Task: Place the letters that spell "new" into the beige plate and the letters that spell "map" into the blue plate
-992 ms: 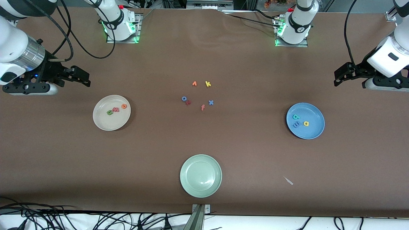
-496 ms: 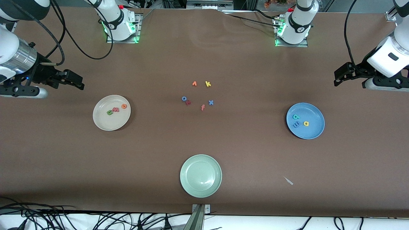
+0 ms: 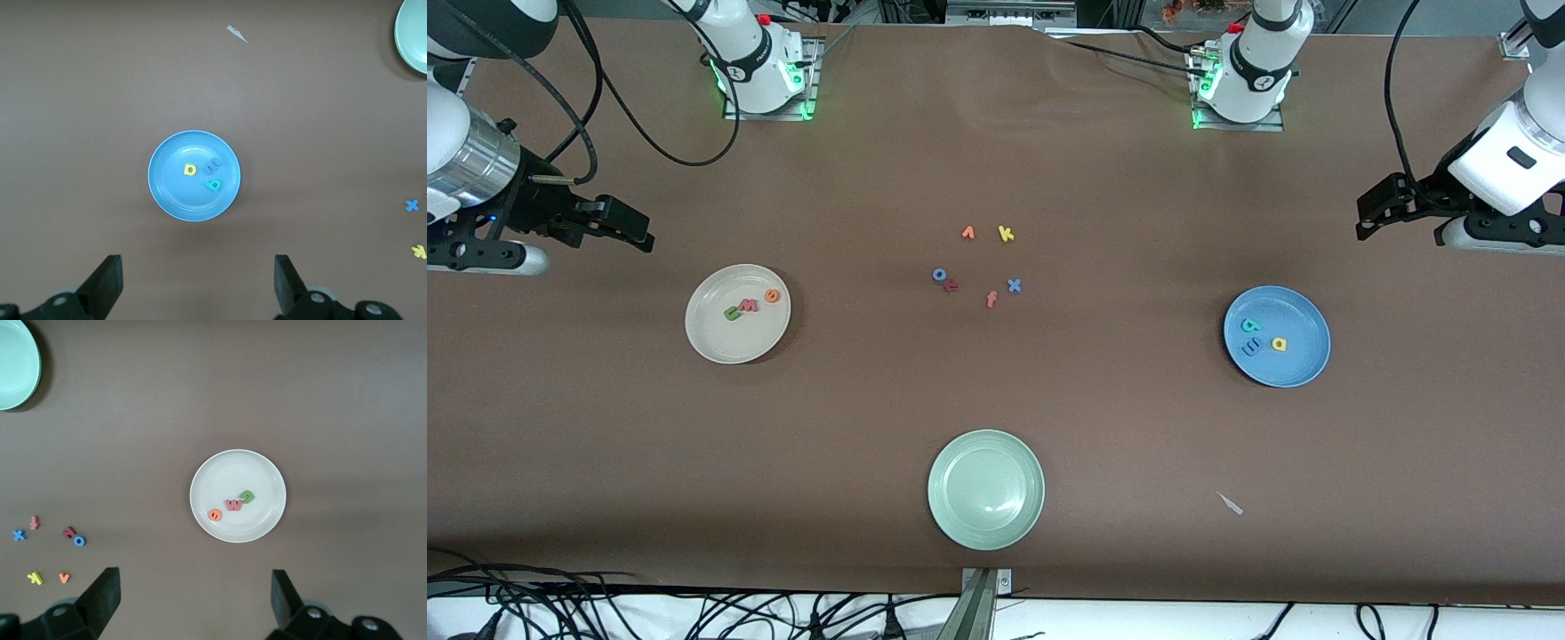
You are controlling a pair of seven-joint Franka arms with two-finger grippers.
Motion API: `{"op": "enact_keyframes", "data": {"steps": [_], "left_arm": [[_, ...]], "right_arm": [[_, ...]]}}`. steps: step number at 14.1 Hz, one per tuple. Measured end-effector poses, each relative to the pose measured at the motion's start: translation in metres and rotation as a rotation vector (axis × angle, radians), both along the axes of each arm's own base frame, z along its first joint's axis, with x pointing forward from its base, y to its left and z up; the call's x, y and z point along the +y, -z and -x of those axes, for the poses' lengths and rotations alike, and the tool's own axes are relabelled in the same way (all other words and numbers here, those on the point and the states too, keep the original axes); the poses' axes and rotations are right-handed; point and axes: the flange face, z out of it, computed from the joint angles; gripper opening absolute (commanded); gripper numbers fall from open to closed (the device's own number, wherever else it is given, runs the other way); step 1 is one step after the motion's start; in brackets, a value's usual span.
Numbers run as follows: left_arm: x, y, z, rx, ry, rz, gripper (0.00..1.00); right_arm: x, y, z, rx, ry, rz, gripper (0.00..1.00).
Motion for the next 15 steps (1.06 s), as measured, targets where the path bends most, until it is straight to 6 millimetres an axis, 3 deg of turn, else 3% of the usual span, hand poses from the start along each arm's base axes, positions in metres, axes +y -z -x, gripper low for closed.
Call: {"op": "enact_keyframes", "data": {"steps": [15], "left_arm": [[0.0000, 0.0003, 0.0003, 0.003, 0.000, 0.000, 1.00]], "right_arm": [[0.0043, 0.0069, -0.0026, 0.009, -0.011, 0.018, 1.00]]}}
